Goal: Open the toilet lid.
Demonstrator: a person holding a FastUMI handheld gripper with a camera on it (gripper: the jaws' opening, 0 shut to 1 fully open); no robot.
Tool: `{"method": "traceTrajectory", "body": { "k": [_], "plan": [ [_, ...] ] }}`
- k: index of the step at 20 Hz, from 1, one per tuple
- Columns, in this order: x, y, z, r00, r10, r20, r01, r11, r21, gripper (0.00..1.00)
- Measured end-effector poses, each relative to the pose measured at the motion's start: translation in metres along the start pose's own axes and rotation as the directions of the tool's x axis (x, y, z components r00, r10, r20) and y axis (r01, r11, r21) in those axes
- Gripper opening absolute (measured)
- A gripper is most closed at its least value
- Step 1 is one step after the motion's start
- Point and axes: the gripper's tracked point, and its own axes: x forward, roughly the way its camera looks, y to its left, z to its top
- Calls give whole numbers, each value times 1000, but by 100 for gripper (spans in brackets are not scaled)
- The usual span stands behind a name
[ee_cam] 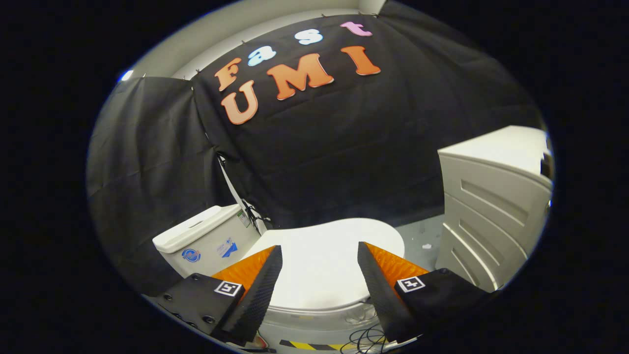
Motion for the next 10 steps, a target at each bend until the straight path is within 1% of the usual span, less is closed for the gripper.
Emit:
{"method": "traceTrajectory", "body": {
  "k": [2, 4, 5, 8, 10],
  "plan": [
    [9, -27, 1, 1000, -14, 10, 13, 995, 100, 99],
    [20, -56, 8, 997, -80, 7, 77, 983, 168, 99],
    [25, -68, 4, 996, -91, -12, 92, 972, 218, 99],
    [27, -98, -21, 987, -127, -93, 153, 916, 370, 99],
    [27, -112, -30, 982, -147, -117, 185, 864, 468, 99]
  ]
}}
